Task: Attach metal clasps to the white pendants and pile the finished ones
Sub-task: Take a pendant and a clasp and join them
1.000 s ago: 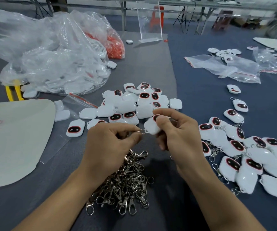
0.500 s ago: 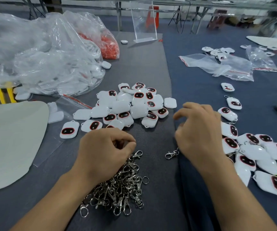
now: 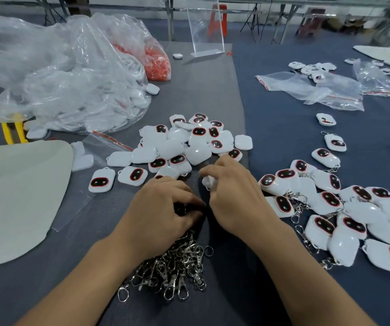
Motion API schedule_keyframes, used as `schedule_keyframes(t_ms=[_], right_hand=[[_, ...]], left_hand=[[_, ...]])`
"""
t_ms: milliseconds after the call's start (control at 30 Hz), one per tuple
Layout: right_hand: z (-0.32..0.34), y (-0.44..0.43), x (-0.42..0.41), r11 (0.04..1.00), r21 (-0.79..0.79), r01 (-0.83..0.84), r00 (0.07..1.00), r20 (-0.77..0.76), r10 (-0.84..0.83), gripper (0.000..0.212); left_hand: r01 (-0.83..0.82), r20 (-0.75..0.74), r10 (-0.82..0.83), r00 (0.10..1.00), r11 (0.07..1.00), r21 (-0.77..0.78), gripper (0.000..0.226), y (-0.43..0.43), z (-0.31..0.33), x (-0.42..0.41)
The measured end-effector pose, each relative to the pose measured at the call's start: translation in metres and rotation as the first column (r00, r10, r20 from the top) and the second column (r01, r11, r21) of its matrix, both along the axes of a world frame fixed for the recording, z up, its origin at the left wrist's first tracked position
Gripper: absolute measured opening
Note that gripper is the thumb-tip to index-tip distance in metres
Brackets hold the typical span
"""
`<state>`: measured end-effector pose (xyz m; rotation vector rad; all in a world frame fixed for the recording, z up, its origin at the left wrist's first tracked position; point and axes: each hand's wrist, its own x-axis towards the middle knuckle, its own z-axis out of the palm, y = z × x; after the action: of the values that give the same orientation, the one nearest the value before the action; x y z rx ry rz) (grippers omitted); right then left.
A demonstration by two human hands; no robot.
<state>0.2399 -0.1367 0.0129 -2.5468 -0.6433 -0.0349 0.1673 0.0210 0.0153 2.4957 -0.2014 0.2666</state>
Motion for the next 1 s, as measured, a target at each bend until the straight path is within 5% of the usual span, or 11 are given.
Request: schedule_keyframes(t_ms=[133, 433, 633, 1000], right_hand=[[-0.003, -0.001, 0.001, 1.0, -0.013, -0.004, 1.0, -0.012, 0.004, 0.056], [0.002, -0.006, -0.001, 0.997, 0.061, 0.047, 0.997, 0.058, -0.051, 0.019], [0.004, -0.01, -0.004, 0.998, 0.056, 0.035, 0.999, -0.025, -0.034, 0.024], [0.001, 0.002, -0.017, 0.835, 0.533, 0.137, 0.99, -0.103, -0.097, 0.015]], left_hand=[[-0.057, 0.002, 0.057, 0.998, 0.998, 0.024, 0.024, -0.003, -0.003, 0.002], [-0.087, 0.035, 0.087, 0.996, 0.996, -0.023, 0.015, -0.007, -0.001, -0.003], [-0.249, 0.148, 0.285, 0.947, 0.943, -0.223, 0.017, -0.017, -0.001, -0.009], [-0.197, 0.18, 0.241, 0.954, 0.953, -0.23, 0.022, -0.006, -0.004, -0.003]])
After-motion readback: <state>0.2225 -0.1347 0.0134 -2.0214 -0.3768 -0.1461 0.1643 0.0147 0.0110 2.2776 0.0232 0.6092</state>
